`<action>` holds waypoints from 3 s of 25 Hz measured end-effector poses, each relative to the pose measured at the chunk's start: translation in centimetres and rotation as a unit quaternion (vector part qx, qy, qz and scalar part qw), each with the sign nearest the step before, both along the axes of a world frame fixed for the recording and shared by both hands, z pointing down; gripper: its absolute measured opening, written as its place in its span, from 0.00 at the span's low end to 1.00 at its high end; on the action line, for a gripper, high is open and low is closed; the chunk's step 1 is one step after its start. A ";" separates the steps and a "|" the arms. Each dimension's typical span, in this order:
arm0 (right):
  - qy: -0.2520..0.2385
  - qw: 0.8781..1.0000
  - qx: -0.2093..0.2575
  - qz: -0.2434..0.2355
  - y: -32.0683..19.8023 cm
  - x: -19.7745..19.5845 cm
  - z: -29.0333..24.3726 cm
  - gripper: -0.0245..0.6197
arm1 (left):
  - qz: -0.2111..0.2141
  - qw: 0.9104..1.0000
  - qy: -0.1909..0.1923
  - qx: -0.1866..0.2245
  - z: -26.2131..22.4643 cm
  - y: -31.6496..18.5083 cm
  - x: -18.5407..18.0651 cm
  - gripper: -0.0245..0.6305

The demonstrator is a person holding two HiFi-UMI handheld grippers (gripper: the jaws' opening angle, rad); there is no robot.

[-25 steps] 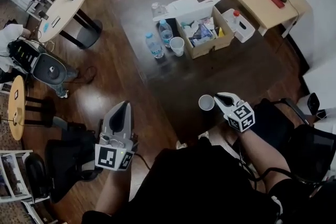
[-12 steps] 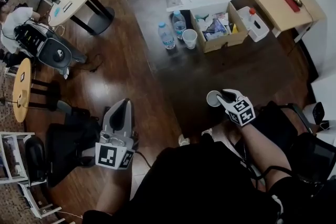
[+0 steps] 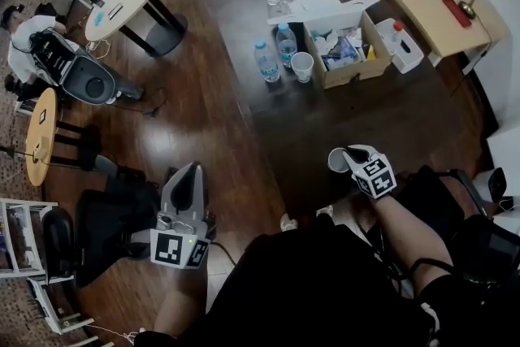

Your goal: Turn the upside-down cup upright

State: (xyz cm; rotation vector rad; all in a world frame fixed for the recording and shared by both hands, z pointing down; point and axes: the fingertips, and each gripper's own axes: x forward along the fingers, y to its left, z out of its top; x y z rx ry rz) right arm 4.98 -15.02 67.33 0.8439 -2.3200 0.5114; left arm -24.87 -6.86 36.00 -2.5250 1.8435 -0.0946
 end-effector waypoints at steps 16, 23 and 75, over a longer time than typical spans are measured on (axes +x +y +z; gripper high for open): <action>0.092 0.992 0.083 0.023 -5.0 4.3 -1.7 0.08 | -0.001 1.000 -0.026 0.003 -0.9 0.4 0.0 0.04; 0.175 0.975 0.134 -0.039 -4.8 3.2 -1.5 0.08 | -0.016 1.000 -0.024 -0.006 -0.6 0.9 -0.9 0.04; -0.185 0.973 -0.136 0.012 -2.8 5.5 3.4 0.26 | -0.013 0.999 -0.038 -0.008 -1.3 0.0 0.0 0.04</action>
